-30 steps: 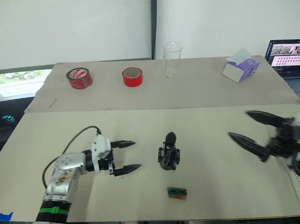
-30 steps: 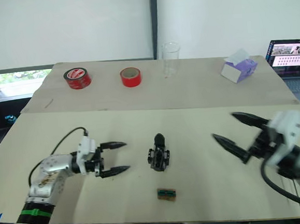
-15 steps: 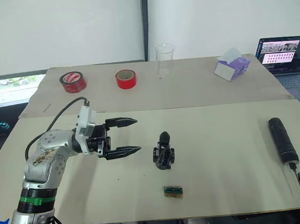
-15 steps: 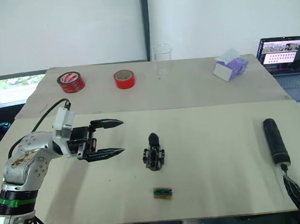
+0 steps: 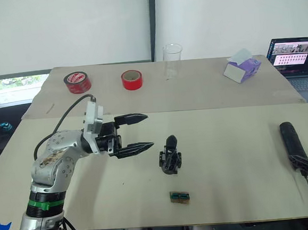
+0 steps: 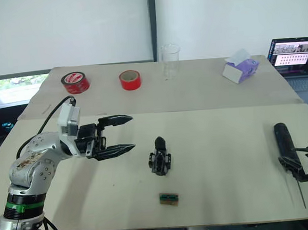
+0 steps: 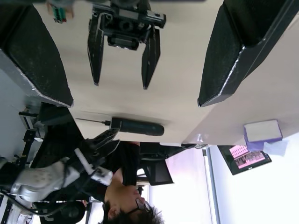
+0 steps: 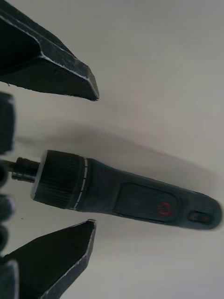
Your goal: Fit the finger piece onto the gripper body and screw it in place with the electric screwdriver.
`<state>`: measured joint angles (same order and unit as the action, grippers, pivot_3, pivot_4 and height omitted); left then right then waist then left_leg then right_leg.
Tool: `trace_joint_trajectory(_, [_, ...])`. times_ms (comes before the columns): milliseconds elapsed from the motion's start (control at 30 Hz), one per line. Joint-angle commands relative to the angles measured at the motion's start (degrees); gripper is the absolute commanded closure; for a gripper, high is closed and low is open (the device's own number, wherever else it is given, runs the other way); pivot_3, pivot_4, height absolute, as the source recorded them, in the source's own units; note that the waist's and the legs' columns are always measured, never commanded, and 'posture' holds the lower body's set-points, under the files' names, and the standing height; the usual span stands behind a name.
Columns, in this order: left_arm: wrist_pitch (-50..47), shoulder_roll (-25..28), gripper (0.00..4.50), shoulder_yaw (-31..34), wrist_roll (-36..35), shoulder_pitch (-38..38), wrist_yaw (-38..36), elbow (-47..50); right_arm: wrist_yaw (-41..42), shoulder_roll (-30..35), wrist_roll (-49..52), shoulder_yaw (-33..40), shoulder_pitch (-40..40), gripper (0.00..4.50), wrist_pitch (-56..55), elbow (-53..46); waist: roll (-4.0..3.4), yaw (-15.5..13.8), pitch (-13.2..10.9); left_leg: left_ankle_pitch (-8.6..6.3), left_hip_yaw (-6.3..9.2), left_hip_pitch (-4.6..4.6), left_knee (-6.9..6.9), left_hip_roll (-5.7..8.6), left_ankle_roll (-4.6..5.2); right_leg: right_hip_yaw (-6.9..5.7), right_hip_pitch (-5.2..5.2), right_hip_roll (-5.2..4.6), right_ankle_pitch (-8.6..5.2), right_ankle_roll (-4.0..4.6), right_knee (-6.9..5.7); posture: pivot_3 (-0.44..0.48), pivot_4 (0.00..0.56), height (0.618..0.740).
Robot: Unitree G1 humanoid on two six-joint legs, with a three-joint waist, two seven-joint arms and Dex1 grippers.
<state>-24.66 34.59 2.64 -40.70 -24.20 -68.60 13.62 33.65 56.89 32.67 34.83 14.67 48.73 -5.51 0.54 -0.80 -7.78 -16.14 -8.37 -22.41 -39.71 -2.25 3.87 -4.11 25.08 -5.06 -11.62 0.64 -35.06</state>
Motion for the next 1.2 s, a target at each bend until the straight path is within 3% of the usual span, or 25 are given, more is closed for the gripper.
trace_joint_trajectory(33, [-0.47, 1.09, 0.01, 0.67, -1.08, 0.53, 0.06, 3.62, 1.85, 2.92, -5.00, -5.54, -5.38, 0.00, -2.71, 7.61, 0.03, -0.04, -0.02, 0.00, 0.00, 0.00, 0.00, 0.06, 0.04, 0.05, -0.01, -0.01, 0.00, -0.03, 0.00, 0.000, 0.150, 0.740])
trace_joint_trajectory(300, [-0.58, 1.01, 0.01, 0.83, -1.43, 1.52, 1.03, 5.66, 7.42, 4.34, -9.73, -14.29, -16.98, 0.00, -3.20, 21.20, 0.13, 0.12, -0.08, 0.01, -0.04, -0.02, -0.08, 0.36, 0.39, 0.34, -0.07, -0.04, 0.25, -0.77, 0.02, 0.000, 0.150, 0.740])
trace_joint_trajectory(567, [0.64, 1.19, 0.00, 0.98, -1.45, 2.17, -1.22, 4.82, 9.80, 3.52, -11.21, -13.15, -22.09, 2.52, -9.15, 27.29, 0.12, 0.15, -0.08, 0.04, -0.04, -0.02, -0.09, 0.36, 0.38, 0.34, -0.06, -0.03, 0.28, -0.82, 0.00, 0.000, 0.150, 0.740])
trace_joint_trajectory(633, [0.86, 1.35, 0.00, 1.00, -1.39, 2.82, -1.81, 4.89, 10.35, 3.17, -9.09, -10.45, -20.86, 2.57, -6.96, 24.30, 0.08, 0.15, -0.08, 0.07, -0.06, -0.02, -0.08, 0.35, 0.32, 0.35, -0.04, -0.04, 0.28, -0.82, -0.01, 0.000, 0.150, 0.740])
trace_joint_trajectory(800, [3.37, 2.29, 0.00, 1.97, 0.35, 6.30, -3.43, 4.28, 15.88, 4.23, -1.55, -5.10, -13.16, 2.57, 0.59, 0.77, -0.16, 0.39, -0.12, 0.23, -0.05, -0.03, -0.01, 0.29, 0.05, 0.37, 0.01, -0.02, 0.27, -0.85, -0.06, 0.000, 0.150, 0.740])
trace_joint_trajectory(933, [6.56, 3.93, 0.00, 0.53, 3.00, 9.04, -6.72, 3.12, 16.10, 6.19, -3.89, -6.84, -5.96, 2.57, 1.23, -15.85, -0.22, 0.27, -0.16, 0.13, -0.01, 0.01, 0.04, 0.25, 0.20, 0.32, 0.04, -0.03, 0.26, -0.84, -0.11, 0.000, 0.150, 0.740])
trace_joint_trajectory(1200, [6.80, 2.88, 0.00, -0.70, 2.53, 8.05, -6.23, 3.39, 12.16, 1.07, -7.49, -15.68, -2.57, 2.57, -2.53, -24.24, 0.00, -0.77, -0.29, 0.02, 0.10, -0.34, -0.14, 0.35, 0.40, 0.22, 0.10, -0.25, 0.12, -0.66, 0.07, 0.000, 0.150, 0.740])
